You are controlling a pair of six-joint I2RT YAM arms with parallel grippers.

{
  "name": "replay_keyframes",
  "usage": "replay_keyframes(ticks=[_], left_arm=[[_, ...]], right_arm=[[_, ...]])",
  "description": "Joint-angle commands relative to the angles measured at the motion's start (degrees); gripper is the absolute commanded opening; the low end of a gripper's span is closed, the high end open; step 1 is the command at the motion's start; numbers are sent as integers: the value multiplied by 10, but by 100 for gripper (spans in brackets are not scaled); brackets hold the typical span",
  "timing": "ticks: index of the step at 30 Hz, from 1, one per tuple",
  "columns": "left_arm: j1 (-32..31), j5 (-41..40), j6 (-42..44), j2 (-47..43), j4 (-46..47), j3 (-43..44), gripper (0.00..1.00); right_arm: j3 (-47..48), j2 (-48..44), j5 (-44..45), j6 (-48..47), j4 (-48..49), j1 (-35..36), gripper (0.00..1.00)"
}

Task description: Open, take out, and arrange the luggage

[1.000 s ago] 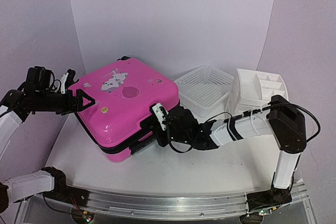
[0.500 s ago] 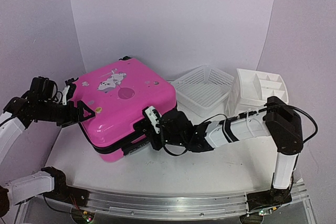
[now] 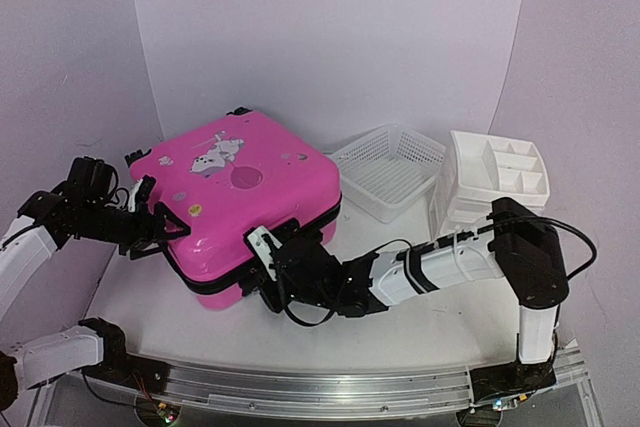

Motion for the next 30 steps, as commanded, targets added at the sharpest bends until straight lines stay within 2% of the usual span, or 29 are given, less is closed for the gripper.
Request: replay_keyframes(ticks=[1,3,7,12,14,16,18,20,25,30], left_arm=[[-14,88,21,25,90,24,88],[-14,70,48,33,66,61,90],[-14,-54,101,77,3,198,93],[-7,-249,86,185,-12,336,99],[13,-286,80,242,0,385,99],[49,-276,73,310,7,439,99],[96,-189,61,376,7,489,95],[117,-154,72,440,7,529,94],[125,-134,163,534,3,591,96],[125,-124,200,573,2,585,96]], right_arm=[[-6,-33,-109,12,-25,-38,0],[-10,-35,-116,7,-27,-53,0],[-46,-69,-116,20,-26,-103,0],[-63,-92,-150,-7,-26,-155,0],[-62,-92,-178,-13,-26,-180,0],[-57,-88,-212,-15,-26,-205,0],[-52,-82,-233,-16,-29,-230,0],[-45,-77,-257,-14,-39,-253,0],[-20,-66,-320,-29,-92,-289,0],[5,-70,-365,-42,-166,-289,0]])
